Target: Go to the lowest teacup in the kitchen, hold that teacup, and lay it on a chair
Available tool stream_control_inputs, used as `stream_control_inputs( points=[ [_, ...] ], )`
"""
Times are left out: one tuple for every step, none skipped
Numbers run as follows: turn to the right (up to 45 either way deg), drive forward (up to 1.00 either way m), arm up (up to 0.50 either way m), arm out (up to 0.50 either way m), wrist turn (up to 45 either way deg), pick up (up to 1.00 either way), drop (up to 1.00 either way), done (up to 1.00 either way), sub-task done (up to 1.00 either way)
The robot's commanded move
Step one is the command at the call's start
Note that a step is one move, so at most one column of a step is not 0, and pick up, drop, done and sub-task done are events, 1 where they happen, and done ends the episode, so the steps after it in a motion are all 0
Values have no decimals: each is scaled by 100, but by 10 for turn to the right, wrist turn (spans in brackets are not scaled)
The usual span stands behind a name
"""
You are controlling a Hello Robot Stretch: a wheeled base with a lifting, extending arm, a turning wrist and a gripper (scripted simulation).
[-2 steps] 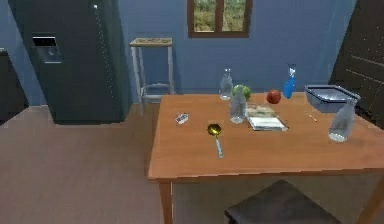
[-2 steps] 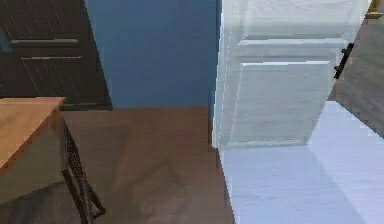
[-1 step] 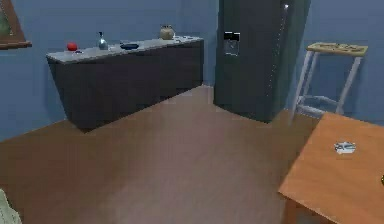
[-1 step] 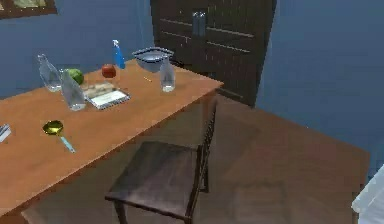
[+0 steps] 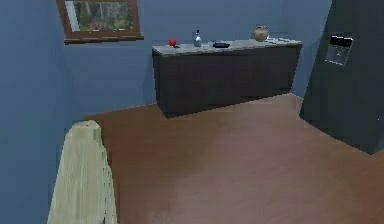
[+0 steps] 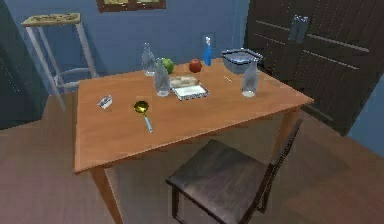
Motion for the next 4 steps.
stream_control_inputs(
  points=[
    [0, 45, 0, 0, 0, 0, 0, 0, 0],
    [-30, 0, 0, 0, 0, 0, 0, 0, 0],
    [0, 100, 0, 0, 0, 0, 0, 0, 0],
    [-30, 0, 0, 0, 0, 0, 0, 0, 0]
  ],
)
